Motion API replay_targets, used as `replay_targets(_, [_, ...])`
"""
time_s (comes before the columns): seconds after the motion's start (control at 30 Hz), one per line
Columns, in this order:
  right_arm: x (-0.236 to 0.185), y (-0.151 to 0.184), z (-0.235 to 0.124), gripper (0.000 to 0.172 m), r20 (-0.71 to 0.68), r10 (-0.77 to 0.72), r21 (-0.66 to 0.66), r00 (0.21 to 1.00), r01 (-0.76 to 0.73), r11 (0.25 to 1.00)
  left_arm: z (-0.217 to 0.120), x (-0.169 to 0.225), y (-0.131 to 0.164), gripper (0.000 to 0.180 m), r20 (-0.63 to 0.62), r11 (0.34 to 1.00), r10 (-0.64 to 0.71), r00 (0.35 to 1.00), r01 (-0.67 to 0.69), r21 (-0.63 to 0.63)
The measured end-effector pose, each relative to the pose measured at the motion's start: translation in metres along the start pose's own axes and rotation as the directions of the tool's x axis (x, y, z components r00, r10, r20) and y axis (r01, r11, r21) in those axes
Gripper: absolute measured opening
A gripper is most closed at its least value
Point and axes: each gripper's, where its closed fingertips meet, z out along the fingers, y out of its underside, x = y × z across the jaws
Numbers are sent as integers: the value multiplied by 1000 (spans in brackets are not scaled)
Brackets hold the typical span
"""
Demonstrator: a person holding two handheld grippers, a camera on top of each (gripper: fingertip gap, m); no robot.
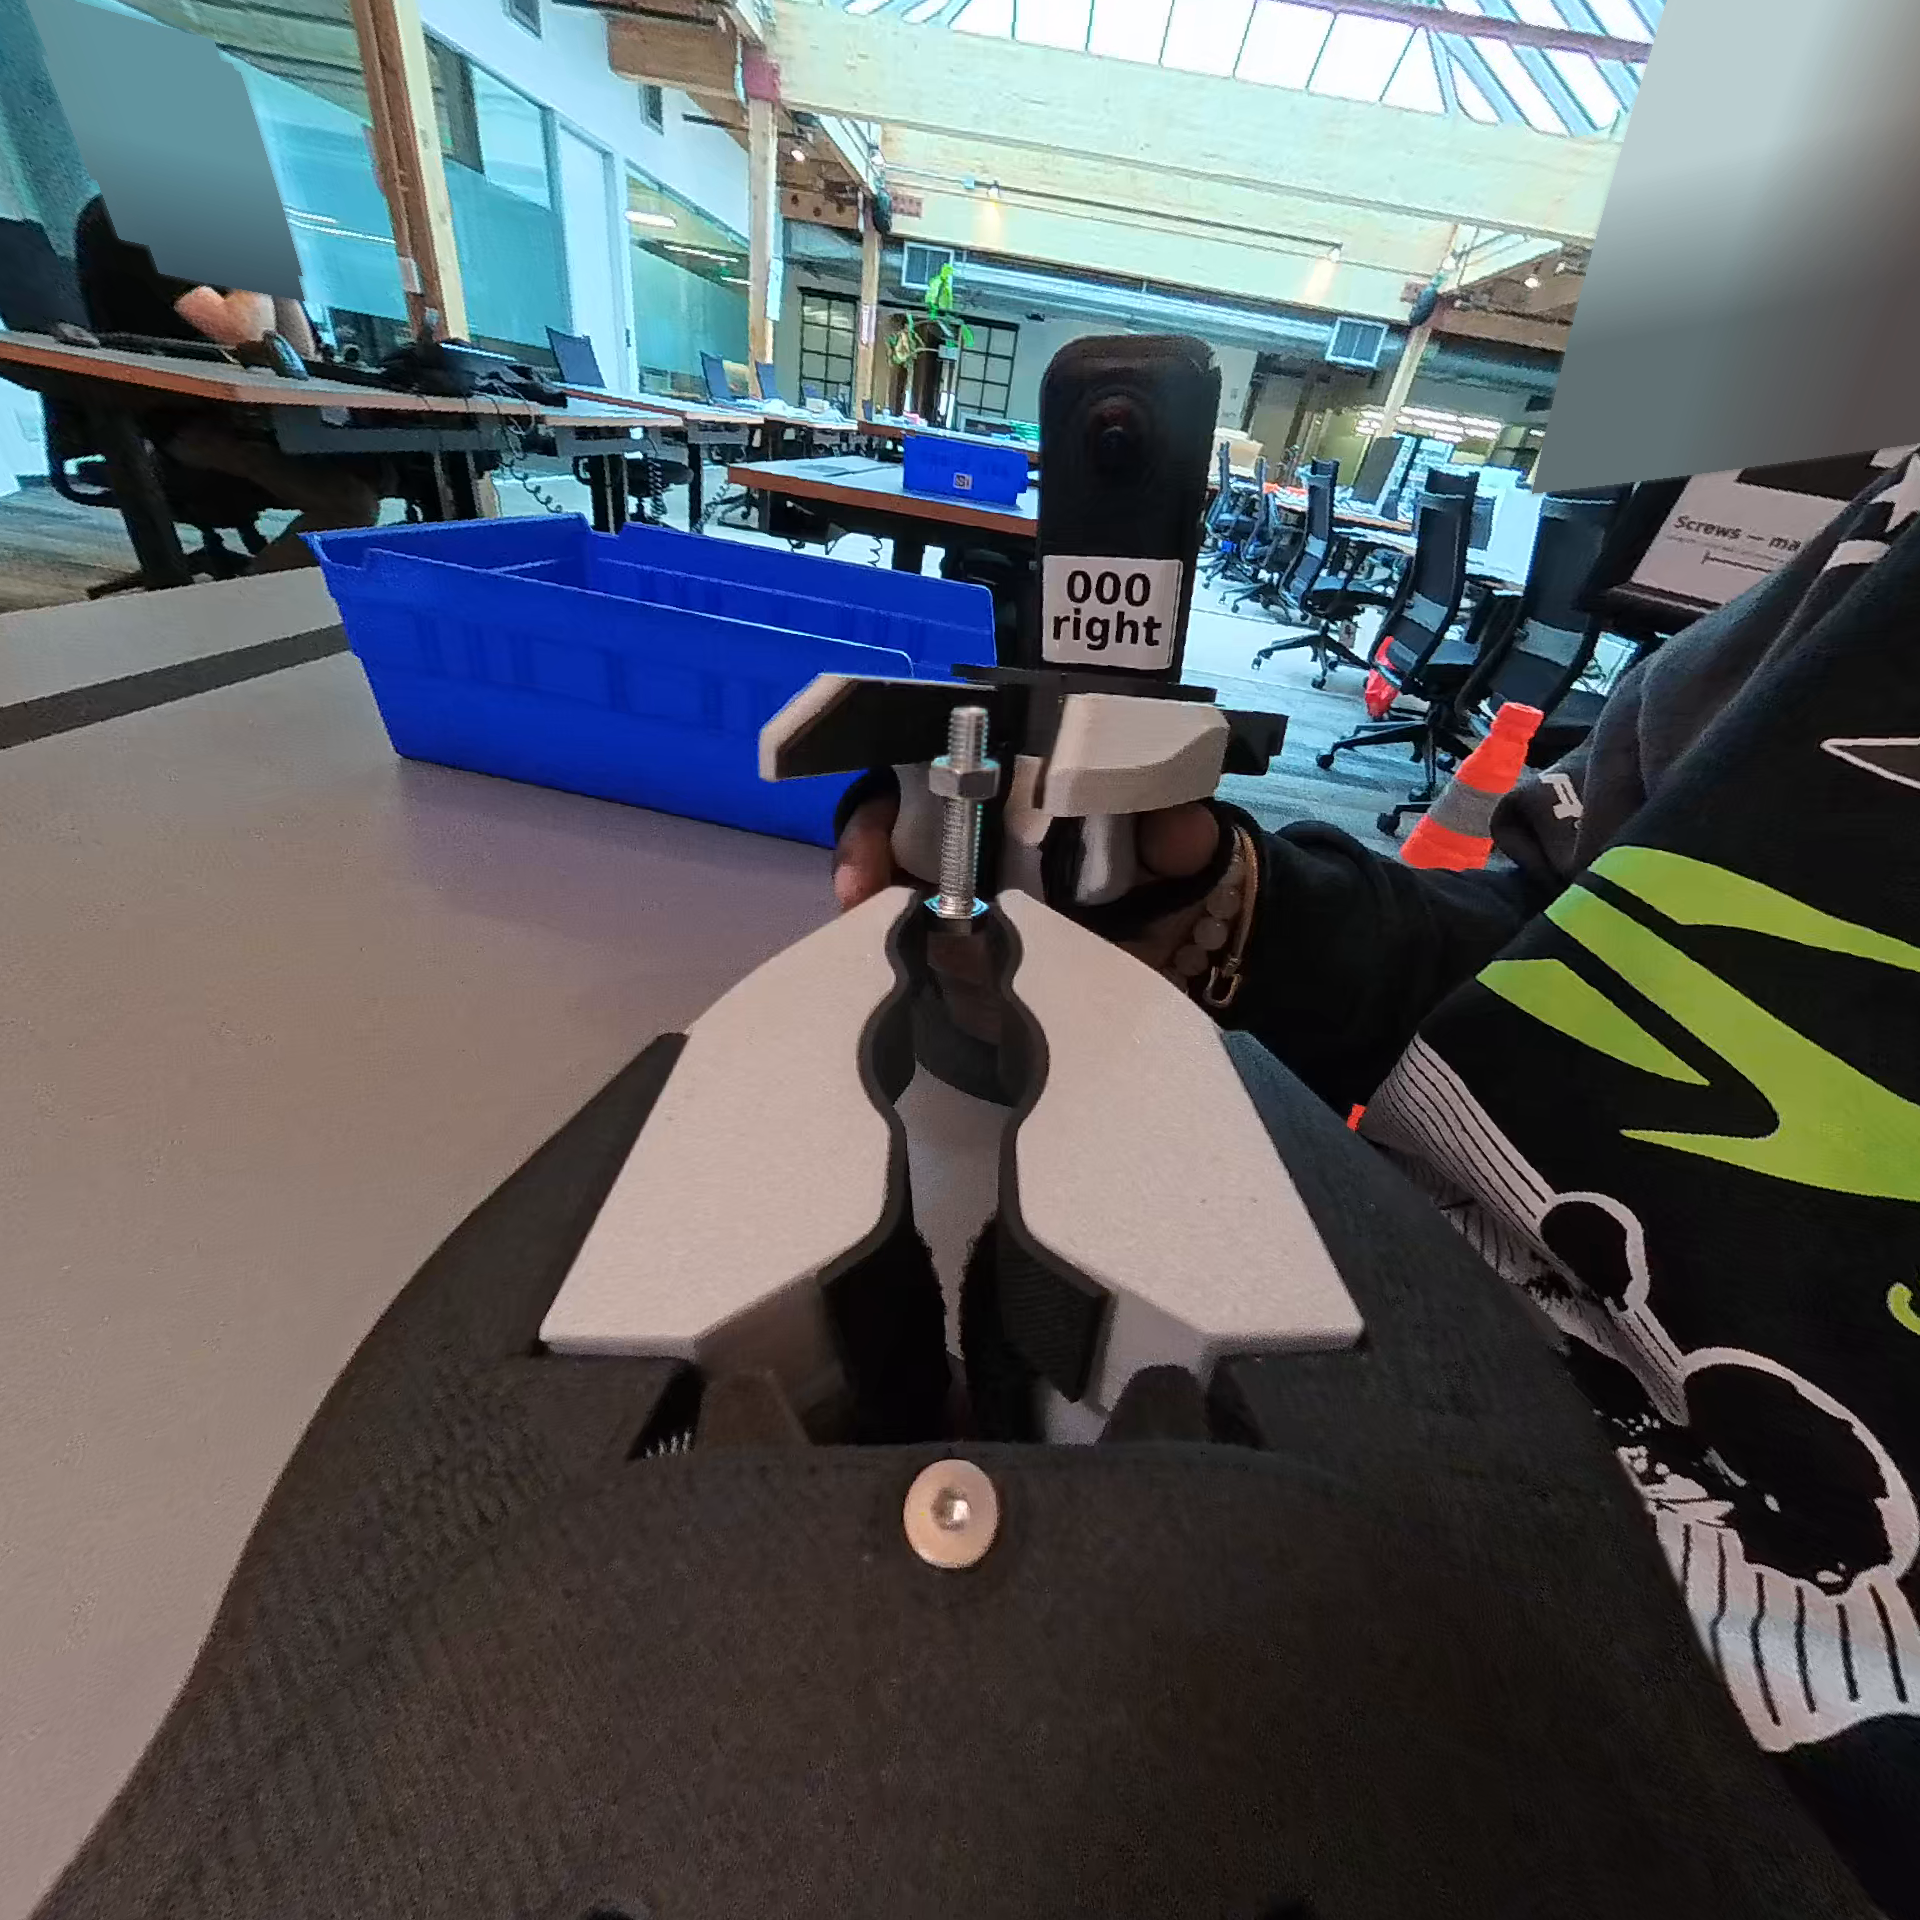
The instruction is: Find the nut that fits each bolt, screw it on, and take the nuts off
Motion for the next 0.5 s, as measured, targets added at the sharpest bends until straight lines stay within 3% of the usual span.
replay_targets(0.27, [3, -7, -5, 26, -5, 27, 45, 1000, -27, 999, -6, 0, -10, 10, -24, 997, -46, 999, 47, 66])
replay_targets(0.37, [11, -11, -9, 11, -45, 34, 74, 998, -31, 997, -9, -1, -15, 10, -29, 993, -58, 998, 61, 106])
replay_targets(0.5, [4, -16, -10, 17, 1, 42, 101, 999, -42, 994, -7, -3, -12, 10, -17, 995, -59, 998, 61, 84])
